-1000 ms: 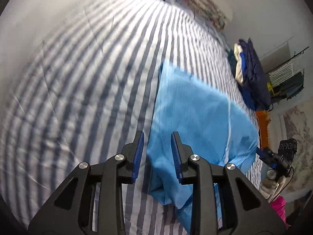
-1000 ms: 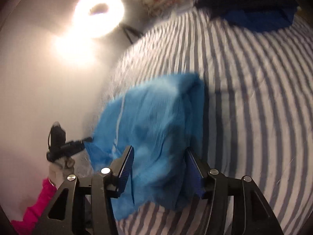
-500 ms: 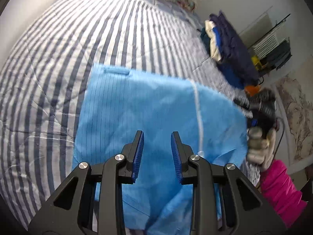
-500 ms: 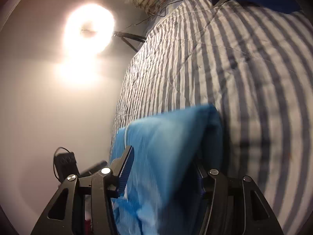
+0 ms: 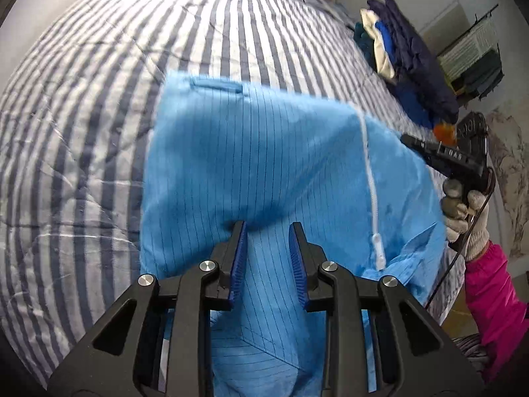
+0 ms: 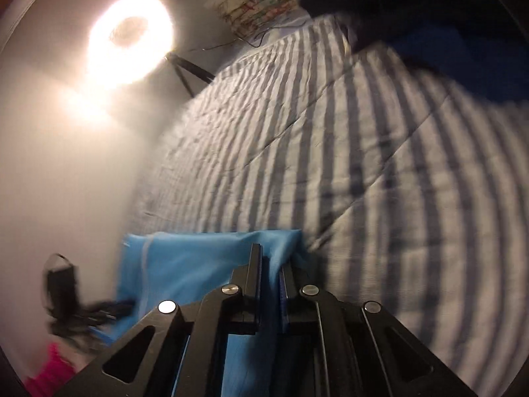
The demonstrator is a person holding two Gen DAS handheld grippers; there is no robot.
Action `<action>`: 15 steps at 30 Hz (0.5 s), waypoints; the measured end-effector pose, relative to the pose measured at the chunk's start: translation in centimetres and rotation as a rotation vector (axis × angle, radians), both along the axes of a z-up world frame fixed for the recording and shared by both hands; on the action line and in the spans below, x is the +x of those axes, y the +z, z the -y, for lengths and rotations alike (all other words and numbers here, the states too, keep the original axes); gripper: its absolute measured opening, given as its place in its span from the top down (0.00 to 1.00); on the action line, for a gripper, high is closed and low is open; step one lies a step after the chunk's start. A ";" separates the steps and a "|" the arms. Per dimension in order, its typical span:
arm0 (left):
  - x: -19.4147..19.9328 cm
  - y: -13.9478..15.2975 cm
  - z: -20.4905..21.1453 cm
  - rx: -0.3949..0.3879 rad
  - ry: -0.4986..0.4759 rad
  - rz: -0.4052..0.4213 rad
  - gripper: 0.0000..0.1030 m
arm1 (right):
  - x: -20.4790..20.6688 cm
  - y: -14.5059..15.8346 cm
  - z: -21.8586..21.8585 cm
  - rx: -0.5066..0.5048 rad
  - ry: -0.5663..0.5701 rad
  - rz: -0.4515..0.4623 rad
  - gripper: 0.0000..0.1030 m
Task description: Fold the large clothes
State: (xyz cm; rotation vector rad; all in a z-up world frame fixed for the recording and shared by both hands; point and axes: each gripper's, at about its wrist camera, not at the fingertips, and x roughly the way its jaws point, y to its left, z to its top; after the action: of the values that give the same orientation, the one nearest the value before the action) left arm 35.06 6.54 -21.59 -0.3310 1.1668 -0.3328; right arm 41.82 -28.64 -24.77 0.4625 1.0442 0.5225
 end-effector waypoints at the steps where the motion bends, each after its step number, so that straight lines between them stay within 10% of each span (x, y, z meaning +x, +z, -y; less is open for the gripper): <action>1: -0.1 0.5 -0.3 -0.016 0.011 0.017 0.74 | 0.0 0.7 0.1 -0.047 -0.012 0.008 0.85; 4: 0.2 2.4 -0.7 -0.022 0.032 0.089 0.74 | -0.7 4.1 -0.1 -0.205 -0.064 0.085 0.76; 9: 2.7 3.8 0.9 0.073 0.018 0.180 0.74 | -3.7 7.6 -3.2 -0.190 0.076 0.174 0.70; 15: 3.9 -1.1 -0.1 0.098 0.034 0.066 0.74 | -8.1 4.3 -7.3 -0.302 0.245 0.128 0.73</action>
State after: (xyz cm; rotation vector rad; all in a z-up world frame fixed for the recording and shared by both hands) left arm 38.92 6.62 -22.71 -0.2518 1.1077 -0.2542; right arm 33.73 -21.38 -20.43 0.0327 1.0412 0.5910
